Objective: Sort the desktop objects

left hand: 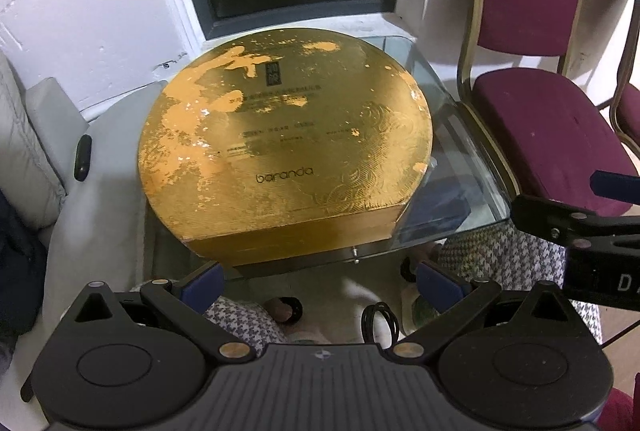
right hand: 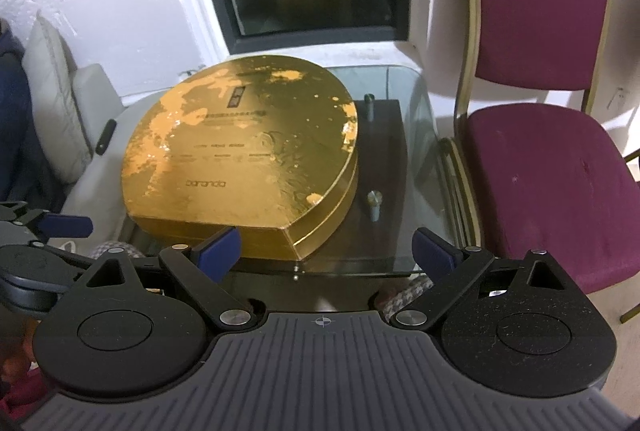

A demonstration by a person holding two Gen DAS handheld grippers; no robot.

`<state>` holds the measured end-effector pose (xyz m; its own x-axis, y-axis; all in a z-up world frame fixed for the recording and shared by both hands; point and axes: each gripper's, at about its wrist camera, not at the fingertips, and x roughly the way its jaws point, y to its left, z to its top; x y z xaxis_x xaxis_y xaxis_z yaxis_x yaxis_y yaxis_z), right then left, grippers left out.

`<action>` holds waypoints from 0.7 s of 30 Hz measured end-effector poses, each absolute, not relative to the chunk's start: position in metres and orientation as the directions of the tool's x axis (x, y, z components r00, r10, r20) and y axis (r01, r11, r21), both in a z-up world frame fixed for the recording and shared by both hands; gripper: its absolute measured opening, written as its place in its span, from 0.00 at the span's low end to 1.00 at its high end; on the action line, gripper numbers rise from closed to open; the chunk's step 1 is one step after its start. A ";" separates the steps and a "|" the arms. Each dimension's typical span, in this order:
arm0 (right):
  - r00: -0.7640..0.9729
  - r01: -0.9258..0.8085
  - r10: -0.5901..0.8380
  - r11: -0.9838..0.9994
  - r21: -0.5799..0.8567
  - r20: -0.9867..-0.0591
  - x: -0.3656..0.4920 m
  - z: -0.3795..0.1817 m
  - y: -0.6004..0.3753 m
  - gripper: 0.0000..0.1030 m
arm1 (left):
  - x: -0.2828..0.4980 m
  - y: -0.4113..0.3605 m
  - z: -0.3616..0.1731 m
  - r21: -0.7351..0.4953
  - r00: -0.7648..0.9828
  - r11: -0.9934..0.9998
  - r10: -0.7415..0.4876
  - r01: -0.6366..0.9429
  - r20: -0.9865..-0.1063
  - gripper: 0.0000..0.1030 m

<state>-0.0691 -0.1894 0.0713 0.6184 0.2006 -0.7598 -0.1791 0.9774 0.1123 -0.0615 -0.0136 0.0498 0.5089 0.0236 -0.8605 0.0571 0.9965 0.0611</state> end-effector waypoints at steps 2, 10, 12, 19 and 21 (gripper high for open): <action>0.615 -0.178 0.200 0.978 0.113 -0.763 -0.068 0.070 -0.189 0.93 | -0.061 -0.015 0.049 0.062 0.509 0.996 0.021 0.063 -0.861 0.99; 0.609 -0.173 0.194 0.979 0.110 -0.769 -0.066 0.067 -0.189 0.93 | -0.059 -0.014 0.046 0.053 0.500 0.997 0.015 0.062 -0.866 0.99; 0.607 -0.173 0.194 0.979 0.111 -0.771 -0.065 0.067 -0.188 0.94 | -0.059 -0.014 0.046 0.051 0.498 0.997 0.015 0.059 -0.867 0.99; 0.601 -0.174 0.192 0.979 0.108 -0.775 -0.063 0.065 -0.187 0.94 | -0.057 -0.014 0.044 0.047 0.491 0.997 0.013 0.056 -0.871 0.99; 0.599 -0.173 0.191 0.979 0.107 -0.777 -0.062 0.065 -0.188 0.94 | -0.056 -0.014 0.043 0.044 0.490 0.997 0.011 0.057 -0.872 0.99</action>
<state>-0.0616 -0.1879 0.0648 0.5995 0.1914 -0.7772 -0.1733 0.9790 0.1074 -0.0562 -0.0141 0.0432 0.4898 0.0109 -0.8717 0.0567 0.9974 0.0444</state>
